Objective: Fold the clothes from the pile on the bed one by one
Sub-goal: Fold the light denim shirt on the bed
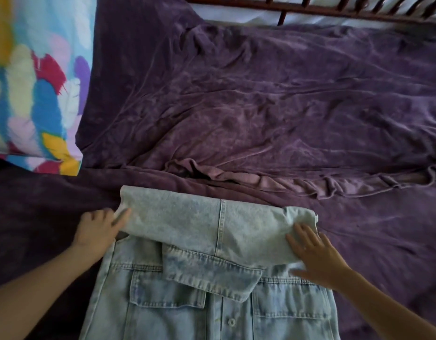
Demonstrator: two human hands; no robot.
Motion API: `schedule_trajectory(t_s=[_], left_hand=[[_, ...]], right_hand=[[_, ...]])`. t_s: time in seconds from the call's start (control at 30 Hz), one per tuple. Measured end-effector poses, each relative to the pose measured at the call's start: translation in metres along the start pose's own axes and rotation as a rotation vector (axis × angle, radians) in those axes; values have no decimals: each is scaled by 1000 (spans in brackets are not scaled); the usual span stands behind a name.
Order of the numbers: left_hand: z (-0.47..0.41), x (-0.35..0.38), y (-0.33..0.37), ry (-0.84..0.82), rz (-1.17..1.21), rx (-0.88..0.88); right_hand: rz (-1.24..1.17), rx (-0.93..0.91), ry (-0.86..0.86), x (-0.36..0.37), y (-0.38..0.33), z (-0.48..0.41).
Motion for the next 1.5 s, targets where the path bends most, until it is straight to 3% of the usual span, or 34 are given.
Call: schedule_trajectory(t_s=[0.1,0.13,0.23,0.33,0.43,0.53,0.67,0.73,0.83,0.97,1.13,1.2,1.3,1.4,1.5], left_hand=[[4,32,-10,-442,3,-126],[2,31,-12,-507,29,-185],[-32,17,-4,-367,222,-159],[-62,14,14,-442,262,5],[-79,22,16,-553,229,86],[-87,26,8,-463,149,88],[-84,39,-2,-457,506,14],[-81,46,-5,-555,636,7],[-77,56,-2,-637,621,86],[-64,55,-4,-637,550,51],[-56,24,-20,-414,389,-72],[-43,8,-24,-336,361,-77],[-4,-24,-30,-111,419,-123],[56,-55,-25,188,391,-148],[122,-65,-6,299,396,-149]], right_hand=[[-66,-33,160,-22,5,-8],[-112,9,172,-29,9,-13],[-184,174,37,-29,21,-40],[-169,181,-211,-13,18,-65],[-114,216,-150,-17,27,-83],[-248,298,-92,-20,50,-90],[-575,447,4,-27,81,-98],[-591,463,70,-32,87,-101],[-501,394,108,-34,72,-99],[-261,250,-170,-18,39,-92],[-149,272,-48,-39,34,-75],[-119,224,117,-58,22,-54],[-124,71,522,-89,-3,-1],[-112,-18,687,-91,-21,53],[-114,-132,741,-77,-47,110]])
Point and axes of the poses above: each hand's wrist, its own z-axis away from the middle knuckle, its own x-axis out of the palm, y = z × x, the point moved 6 cm from there along -z, towards the middle knuckle, and after that the axes turned 12 degrees about -z, right-handed, at the moved point
